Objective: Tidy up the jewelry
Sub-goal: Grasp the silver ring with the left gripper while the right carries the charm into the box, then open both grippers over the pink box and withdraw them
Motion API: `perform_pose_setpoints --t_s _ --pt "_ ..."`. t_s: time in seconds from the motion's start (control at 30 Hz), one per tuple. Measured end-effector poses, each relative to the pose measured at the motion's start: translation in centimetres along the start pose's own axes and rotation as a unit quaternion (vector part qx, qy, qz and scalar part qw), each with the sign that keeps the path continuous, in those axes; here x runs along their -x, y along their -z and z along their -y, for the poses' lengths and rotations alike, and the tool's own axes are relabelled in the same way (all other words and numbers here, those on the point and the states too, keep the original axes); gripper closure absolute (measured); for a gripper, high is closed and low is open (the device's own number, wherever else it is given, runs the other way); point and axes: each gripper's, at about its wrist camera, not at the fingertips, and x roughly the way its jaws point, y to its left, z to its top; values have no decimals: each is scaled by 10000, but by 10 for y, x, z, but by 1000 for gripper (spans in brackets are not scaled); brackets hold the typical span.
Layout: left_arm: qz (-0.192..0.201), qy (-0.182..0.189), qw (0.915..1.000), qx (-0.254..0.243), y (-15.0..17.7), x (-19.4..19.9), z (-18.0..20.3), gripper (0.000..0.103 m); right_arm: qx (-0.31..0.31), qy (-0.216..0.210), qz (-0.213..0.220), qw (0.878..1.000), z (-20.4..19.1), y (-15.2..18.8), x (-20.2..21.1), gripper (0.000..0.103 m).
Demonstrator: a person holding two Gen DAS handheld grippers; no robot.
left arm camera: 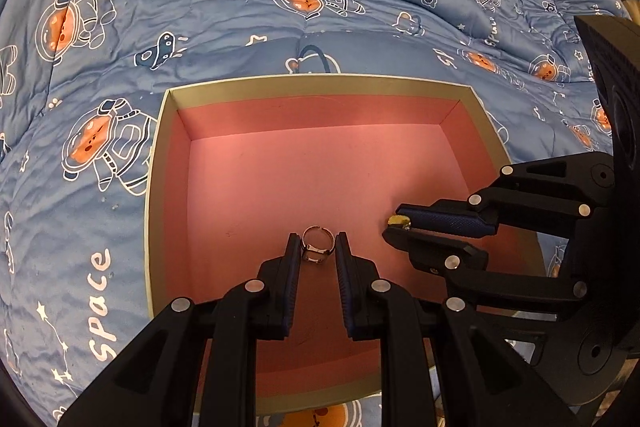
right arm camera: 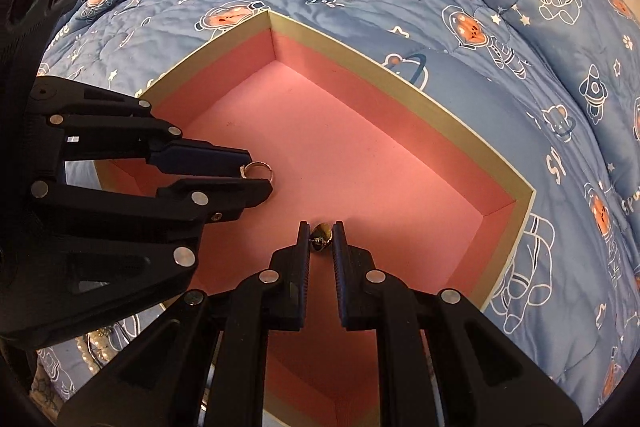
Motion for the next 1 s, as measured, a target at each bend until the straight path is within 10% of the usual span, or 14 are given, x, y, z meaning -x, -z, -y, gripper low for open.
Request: perform_pose_setpoints --t_s 0.3,0.5,0.6,1.0 --pt "236 188 9994 183 -3 13 -3 68 119 31 293 9995 0 2 15 48" --pt "752 -60 9968 267 0 46 -6 27 28 302 746 9968 2 11 44 45" --pt "995 -162 9945 282 11 66 -6 11 -121 652 1160 9910 2 23 68 17" --pt "1230 -129 9878 948 113 107 -24 7 -1073 903 1598 9771 -5 116 120 15"
